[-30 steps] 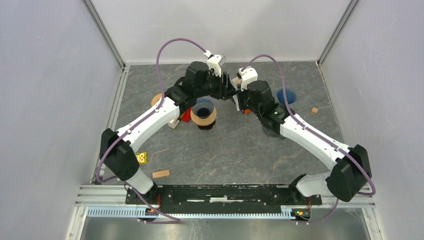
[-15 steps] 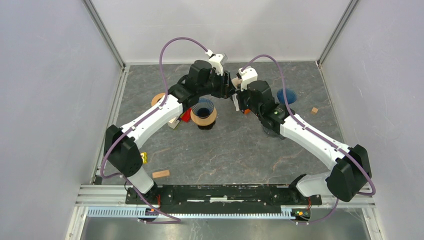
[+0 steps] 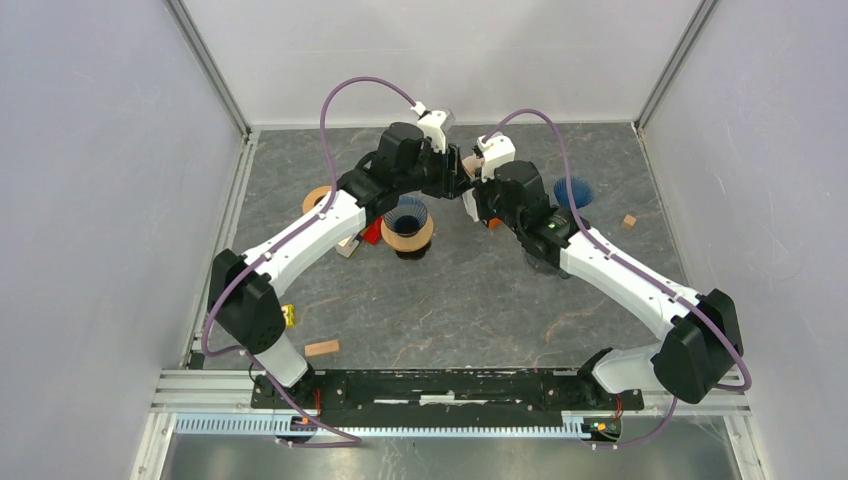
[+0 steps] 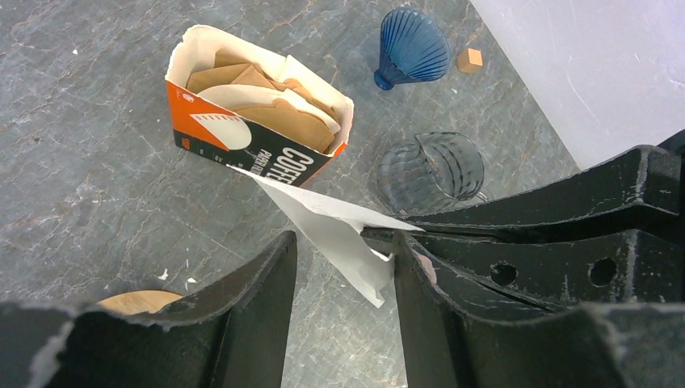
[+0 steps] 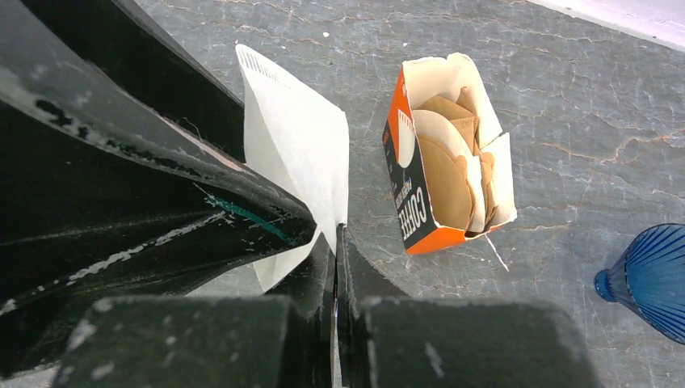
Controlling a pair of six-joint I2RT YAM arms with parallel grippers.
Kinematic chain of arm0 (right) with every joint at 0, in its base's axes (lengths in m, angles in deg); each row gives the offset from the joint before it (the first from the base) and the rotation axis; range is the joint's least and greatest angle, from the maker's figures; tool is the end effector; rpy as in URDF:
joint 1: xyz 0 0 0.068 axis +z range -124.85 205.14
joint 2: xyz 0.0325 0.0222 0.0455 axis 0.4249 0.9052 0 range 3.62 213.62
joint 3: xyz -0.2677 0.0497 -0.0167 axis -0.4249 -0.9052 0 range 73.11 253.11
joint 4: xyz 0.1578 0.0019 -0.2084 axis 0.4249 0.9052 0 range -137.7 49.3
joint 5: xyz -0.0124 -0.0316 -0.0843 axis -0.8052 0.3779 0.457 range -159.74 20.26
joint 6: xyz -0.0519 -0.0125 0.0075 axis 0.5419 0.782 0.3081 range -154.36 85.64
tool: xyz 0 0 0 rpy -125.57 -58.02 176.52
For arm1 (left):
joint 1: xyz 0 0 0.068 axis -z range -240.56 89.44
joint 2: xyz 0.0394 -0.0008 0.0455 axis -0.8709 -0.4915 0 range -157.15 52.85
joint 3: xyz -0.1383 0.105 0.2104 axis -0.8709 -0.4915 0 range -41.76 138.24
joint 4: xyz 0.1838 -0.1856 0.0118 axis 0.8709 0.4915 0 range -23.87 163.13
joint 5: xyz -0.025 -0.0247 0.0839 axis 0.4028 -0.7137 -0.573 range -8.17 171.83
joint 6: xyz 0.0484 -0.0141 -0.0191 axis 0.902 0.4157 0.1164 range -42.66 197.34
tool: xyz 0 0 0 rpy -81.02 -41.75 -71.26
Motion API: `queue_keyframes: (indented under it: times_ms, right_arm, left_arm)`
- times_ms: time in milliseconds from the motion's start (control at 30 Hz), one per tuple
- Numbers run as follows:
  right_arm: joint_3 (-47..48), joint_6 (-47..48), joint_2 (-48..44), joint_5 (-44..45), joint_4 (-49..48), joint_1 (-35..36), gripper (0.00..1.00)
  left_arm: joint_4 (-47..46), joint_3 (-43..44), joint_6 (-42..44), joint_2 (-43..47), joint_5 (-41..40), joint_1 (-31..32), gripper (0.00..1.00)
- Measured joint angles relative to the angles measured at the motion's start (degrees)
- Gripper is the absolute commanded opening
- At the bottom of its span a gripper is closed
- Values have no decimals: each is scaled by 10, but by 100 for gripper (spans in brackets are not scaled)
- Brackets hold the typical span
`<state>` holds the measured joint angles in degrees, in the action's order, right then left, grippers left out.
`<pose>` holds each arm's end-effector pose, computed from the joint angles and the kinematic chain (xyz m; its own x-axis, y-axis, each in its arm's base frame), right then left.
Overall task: Place the coffee filter in the dripper
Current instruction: Place the coffee filter in the coffee dripper.
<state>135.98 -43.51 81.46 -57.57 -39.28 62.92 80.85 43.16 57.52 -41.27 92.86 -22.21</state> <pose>0.2546 0.1879 0.3231 -0.3807 -0.0985 -0.9194 -0.3904 0.9185 0.0632 0.3017 -0.2473 0.3527 -0.5520 0.0125 -0.8337 0.5942 0.7074 -0.3828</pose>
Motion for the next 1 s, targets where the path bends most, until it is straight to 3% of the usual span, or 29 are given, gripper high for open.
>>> queue_keyframes:
  times_ms: [733, 1000]
  right_arm:
    - [0, -4, 0, 2, 3, 0, 0]
    - [0, -15, 0, 1, 3, 0, 0]
  left_arm:
    - [17, 0, 19, 0, -61, 4, 46]
    - [24, 0, 42, 0, -80, 21, 53]
